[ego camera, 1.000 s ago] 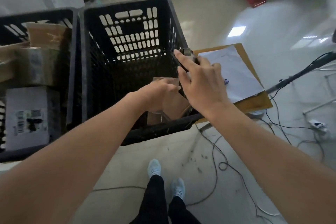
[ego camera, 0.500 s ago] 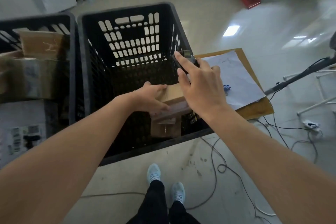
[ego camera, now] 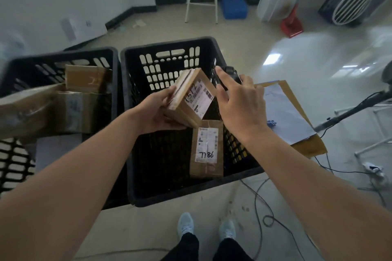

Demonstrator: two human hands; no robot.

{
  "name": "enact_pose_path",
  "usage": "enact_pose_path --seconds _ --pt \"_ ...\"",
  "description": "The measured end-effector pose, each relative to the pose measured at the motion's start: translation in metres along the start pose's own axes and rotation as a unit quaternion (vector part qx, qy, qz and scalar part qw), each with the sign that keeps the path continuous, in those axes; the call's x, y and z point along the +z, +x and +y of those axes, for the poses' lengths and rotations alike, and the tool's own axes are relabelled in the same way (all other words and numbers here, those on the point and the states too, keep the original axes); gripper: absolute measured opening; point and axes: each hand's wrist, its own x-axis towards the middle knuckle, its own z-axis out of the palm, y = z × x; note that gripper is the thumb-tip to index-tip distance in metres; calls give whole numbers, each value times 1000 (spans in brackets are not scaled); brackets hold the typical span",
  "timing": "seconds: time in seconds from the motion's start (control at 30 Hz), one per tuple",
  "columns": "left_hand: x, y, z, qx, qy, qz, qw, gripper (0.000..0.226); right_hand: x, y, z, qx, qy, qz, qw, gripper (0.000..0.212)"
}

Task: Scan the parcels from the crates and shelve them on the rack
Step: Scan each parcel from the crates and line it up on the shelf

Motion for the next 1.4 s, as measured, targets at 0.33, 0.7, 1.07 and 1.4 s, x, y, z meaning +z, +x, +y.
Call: enact_pose_path --seconds 0.33,0.7,1.07,1.4 --pt "9 -17 17 119 -130 -85 981 44 -7 15 -14 -16 28 -21 999 52" --pt "40 -18 43 208 10 35 977 108 -18 28 -26 -63 42 -23 997 52" --pt "26 -39 70 329 195 187 905 93 -34 37 -22 -120 64 -103 985 49" --pt "19 -49 84 349 272 214 871 77 -65 32 -19 -200 -22 -195 960 47"
